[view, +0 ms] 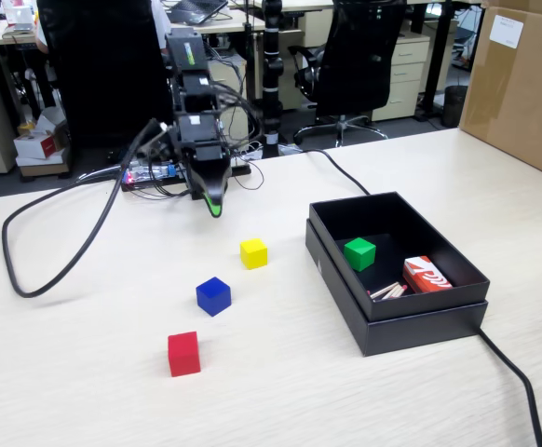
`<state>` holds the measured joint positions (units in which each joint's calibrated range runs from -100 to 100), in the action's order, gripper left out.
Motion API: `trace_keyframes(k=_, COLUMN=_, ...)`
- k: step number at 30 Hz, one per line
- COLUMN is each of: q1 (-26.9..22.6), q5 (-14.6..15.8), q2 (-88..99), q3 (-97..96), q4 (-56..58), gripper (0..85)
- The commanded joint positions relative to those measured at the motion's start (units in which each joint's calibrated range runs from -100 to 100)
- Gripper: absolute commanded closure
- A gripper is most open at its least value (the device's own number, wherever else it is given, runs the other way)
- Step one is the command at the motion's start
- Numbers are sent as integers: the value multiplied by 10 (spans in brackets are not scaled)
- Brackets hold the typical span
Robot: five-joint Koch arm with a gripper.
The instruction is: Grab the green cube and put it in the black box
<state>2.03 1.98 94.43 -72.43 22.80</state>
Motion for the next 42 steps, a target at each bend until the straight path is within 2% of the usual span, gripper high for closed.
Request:
trace_keyframes(k=1, q1=4, q5=1, q2=5, q3=-31, q4=-124, gripper=375)
trace_keyframes(k=11, q1=14, q5=-9, q2=16, q3=-184, q4=-208, gripper=364)
trace_keyframes(k=21, q1=-7, q5=-13, q2=36, q3=-221, q4=-199, gripper=376)
trace_keyframes(k=42, q1=-8, q5=-12, q2=46, q3=-230, q4=-203, gripper=368)
